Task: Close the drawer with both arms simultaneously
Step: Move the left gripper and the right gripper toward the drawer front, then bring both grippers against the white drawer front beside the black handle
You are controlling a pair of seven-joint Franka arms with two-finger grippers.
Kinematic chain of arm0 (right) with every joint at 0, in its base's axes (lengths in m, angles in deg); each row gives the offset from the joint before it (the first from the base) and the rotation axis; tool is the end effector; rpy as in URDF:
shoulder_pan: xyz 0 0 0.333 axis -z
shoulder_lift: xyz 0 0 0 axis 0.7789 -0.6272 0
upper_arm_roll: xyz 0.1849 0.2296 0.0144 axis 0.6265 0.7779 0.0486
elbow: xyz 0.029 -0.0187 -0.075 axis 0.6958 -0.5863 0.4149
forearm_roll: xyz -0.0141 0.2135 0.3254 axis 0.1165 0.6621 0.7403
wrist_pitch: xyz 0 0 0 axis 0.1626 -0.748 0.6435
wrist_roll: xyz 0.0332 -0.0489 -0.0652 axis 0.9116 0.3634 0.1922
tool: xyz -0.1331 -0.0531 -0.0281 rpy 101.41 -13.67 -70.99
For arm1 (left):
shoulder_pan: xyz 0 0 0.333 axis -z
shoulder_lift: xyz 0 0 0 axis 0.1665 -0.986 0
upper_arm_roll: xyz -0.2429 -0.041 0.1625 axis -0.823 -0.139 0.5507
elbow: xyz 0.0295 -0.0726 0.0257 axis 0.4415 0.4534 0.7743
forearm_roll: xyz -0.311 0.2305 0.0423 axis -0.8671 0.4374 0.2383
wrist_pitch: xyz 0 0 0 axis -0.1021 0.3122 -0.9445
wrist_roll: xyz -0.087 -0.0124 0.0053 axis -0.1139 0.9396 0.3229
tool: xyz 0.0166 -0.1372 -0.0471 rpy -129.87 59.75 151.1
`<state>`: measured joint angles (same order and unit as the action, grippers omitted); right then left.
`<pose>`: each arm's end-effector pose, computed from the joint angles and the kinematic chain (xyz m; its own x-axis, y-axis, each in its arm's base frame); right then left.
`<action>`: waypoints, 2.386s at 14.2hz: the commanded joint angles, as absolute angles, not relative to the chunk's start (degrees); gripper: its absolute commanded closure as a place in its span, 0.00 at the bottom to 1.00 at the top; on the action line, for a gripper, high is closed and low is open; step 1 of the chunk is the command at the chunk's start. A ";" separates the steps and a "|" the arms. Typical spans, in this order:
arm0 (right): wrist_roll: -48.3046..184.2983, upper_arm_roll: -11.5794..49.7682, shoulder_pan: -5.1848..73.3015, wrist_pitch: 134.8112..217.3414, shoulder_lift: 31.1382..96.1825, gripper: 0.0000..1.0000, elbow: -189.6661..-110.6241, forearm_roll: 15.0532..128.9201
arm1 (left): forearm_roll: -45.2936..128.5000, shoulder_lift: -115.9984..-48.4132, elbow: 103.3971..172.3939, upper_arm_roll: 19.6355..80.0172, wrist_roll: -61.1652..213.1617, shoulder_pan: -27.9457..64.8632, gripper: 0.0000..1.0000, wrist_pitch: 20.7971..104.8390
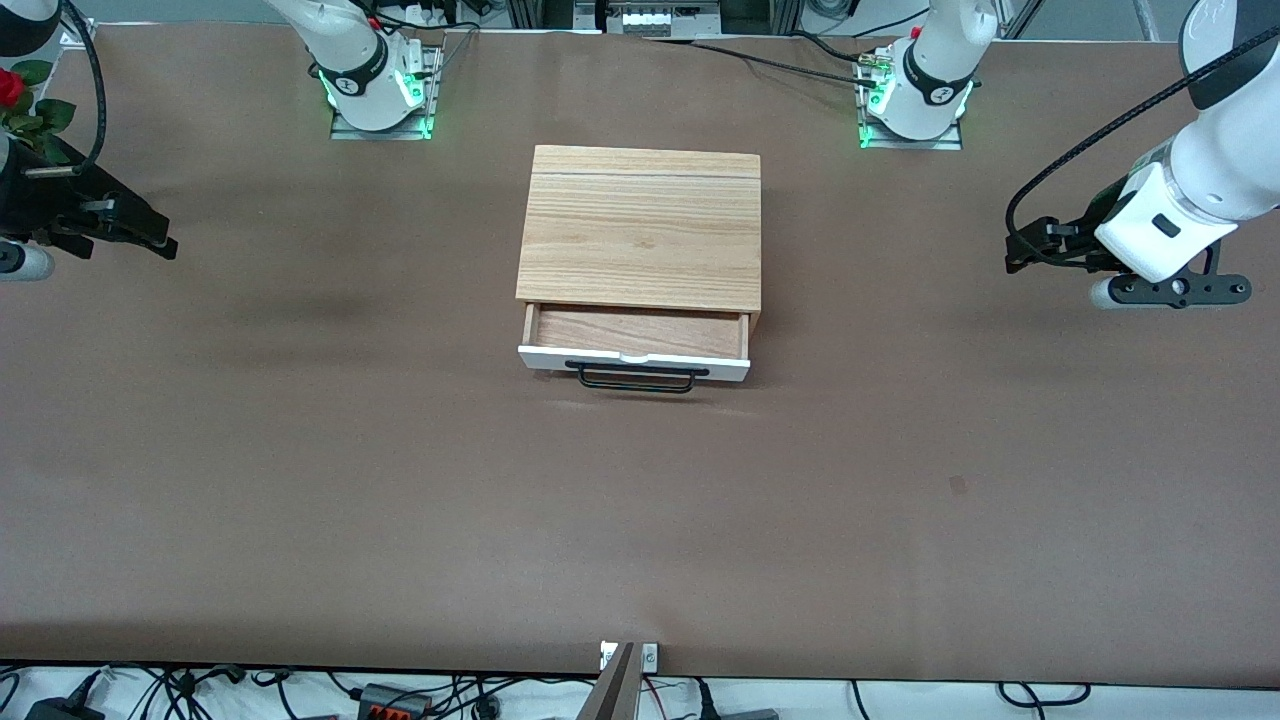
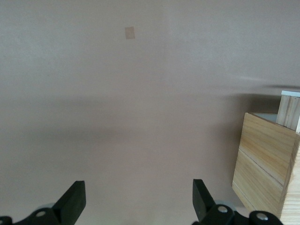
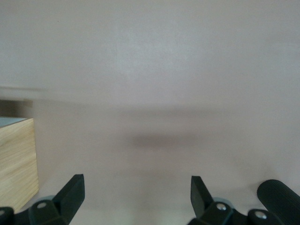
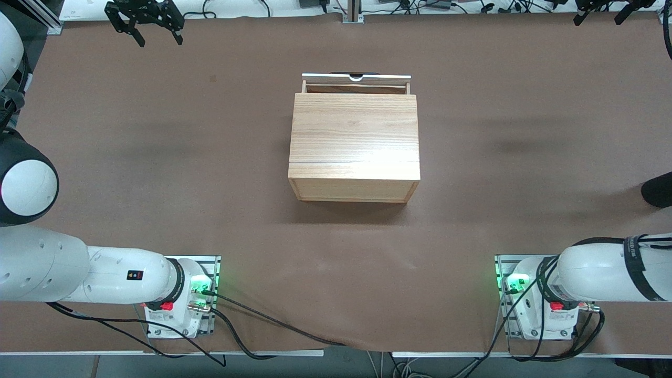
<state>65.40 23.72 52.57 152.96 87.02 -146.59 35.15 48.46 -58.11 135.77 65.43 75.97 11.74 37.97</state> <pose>0.5496 -0.0212 0.5235 0.9985 0.0036 -0.0548 0.0034 -1.0000 -0.0043 0.5466 -0.0509 0.4927 0.9919 0.0303 -0.1233 0.0336 -0.9991 0.0243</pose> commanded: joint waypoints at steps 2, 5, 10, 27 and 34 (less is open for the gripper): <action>64.90 24.28 53.09 151.42 86.77 0.00 -145.34 35.76 | 49.54 -57.99 135.57 65.34 75.70 11.87 0.00 38.38; 65.07 24.28 52.92 150.64 86.69 0.00 -145.25 34.97 | 49.37 -58.34 135.48 65.34 75.79 11.96 0.00 38.38; 64.81 24.46 52.83 150.46 86.60 0.00 -145.34 35.05 | 48.05 -65.71 127.76 62.89 76.58 12.13 0.00 38.38; 64.46 24.72 42.03 169.94 65.87 0.00 -144.29 53.56 | 47.52 -96.57 110.78 48.30 83.87 13.71 0.00 54.88; 55.89 24.63 32.63 187.17 59.10 0.00 -144.37 60.45 | 47.52 -100.44 111.31 44.25 89.21 15.12 0.00 61.22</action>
<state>61.42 24.97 35.65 184.20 60.91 -145.67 59.72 47.78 -98.66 113.20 45.26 86.05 14.90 60.21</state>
